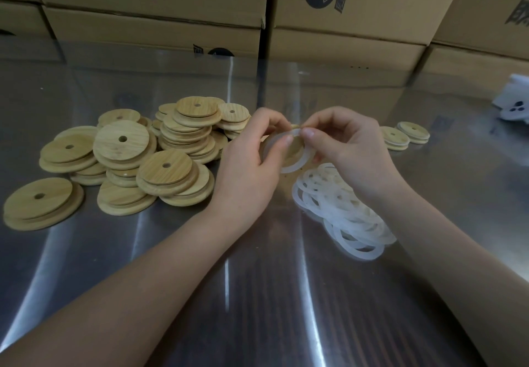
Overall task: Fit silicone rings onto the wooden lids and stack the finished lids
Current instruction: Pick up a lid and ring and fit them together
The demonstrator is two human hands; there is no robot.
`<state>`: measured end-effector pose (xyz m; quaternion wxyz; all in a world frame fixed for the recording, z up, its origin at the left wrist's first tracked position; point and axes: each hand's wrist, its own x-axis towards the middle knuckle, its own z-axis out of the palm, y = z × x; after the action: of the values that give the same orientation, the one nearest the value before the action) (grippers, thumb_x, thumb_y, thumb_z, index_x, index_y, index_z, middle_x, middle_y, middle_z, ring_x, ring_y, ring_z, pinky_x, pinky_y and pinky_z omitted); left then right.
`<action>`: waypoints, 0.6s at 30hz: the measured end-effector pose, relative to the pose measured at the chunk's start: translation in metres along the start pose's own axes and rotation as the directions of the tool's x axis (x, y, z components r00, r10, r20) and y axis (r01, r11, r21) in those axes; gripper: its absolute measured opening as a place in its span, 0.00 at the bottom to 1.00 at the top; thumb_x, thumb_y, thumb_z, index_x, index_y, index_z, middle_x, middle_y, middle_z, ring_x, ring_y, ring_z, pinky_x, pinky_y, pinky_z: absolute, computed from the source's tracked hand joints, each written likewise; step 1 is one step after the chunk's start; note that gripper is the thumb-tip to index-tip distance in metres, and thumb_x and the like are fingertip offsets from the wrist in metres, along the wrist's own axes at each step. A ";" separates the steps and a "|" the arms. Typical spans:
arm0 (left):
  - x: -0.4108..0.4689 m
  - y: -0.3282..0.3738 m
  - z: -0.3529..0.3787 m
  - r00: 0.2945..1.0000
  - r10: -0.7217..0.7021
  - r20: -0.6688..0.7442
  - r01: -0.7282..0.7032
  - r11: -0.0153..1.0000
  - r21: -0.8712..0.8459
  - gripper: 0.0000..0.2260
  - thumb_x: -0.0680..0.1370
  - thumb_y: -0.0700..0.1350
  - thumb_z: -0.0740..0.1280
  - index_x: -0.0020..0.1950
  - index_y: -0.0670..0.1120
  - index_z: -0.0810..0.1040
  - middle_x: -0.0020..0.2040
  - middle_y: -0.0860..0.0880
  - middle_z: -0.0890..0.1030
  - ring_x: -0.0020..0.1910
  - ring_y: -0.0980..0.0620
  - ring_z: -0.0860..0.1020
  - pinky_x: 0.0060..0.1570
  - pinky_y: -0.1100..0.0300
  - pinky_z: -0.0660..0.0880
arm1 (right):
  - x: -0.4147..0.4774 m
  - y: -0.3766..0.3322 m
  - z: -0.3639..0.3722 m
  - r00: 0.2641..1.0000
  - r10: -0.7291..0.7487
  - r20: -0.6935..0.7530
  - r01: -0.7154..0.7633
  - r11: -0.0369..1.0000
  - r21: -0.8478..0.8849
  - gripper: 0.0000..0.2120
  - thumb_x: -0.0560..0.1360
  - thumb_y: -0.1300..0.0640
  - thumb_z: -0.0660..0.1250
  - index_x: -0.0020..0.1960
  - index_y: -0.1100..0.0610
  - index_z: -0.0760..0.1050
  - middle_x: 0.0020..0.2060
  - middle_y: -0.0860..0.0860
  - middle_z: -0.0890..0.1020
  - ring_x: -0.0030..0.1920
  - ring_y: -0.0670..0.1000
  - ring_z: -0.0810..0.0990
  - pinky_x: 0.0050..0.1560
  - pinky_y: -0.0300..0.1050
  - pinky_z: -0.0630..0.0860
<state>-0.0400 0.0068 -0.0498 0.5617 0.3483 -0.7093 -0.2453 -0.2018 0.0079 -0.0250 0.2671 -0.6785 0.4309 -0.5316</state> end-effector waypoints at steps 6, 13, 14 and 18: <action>0.000 0.002 0.001 1.000 0.027 -0.013 -0.026 0.999 0.036 0.01 0.80 0.40 0.65 0.51 0.43 0.73 0.42 0.58 0.75 0.43 0.61 0.75 0.42 0.68 0.70 | -0.001 -0.003 0.001 0.998 -0.068 -0.006 0.067 0.994 -0.083 0.10 0.75 0.61 0.70 0.41 0.47 0.79 0.36 0.44 0.81 0.39 0.46 0.79 0.38 0.43 0.78; -0.002 0.005 0.002 0.999 0.008 -0.049 -0.005 0.999 0.049 0.02 0.80 0.40 0.65 0.50 0.44 0.72 0.43 0.58 0.78 0.42 0.63 0.76 0.42 0.67 0.72 | -0.002 -0.005 0.002 0.994 -0.108 -0.020 0.103 0.978 -0.179 0.10 0.75 0.62 0.70 0.42 0.48 0.78 0.37 0.45 0.81 0.39 0.46 0.79 0.43 0.45 0.78; -0.002 0.005 0.002 0.999 0.000 -0.049 0.002 0.999 0.041 0.02 0.80 0.41 0.65 0.50 0.45 0.72 0.44 0.57 0.79 0.43 0.61 0.77 0.43 0.63 0.74 | -0.002 -0.005 0.002 0.994 -0.110 -0.021 0.105 0.977 -0.187 0.10 0.75 0.63 0.70 0.42 0.48 0.78 0.38 0.45 0.81 0.39 0.46 0.80 0.44 0.46 0.79; -0.002 0.008 0.002 0.999 -0.014 -0.047 0.016 0.999 0.031 0.03 0.79 0.41 0.65 0.49 0.46 0.71 0.46 0.54 0.80 0.41 0.53 0.78 0.42 0.53 0.75 | -0.003 -0.006 0.002 0.991 -0.127 -0.030 0.117 0.967 -0.225 0.10 0.75 0.63 0.70 0.42 0.47 0.77 0.38 0.45 0.81 0.39 0.47 0.80 0.45 0.49 0.80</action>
<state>-0.0435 0.0135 -0.0460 0.5708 0.3680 -0.6971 -0.2299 -0.1982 0.0129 -0.0218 0.1463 -0.7175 0.4509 -0.5103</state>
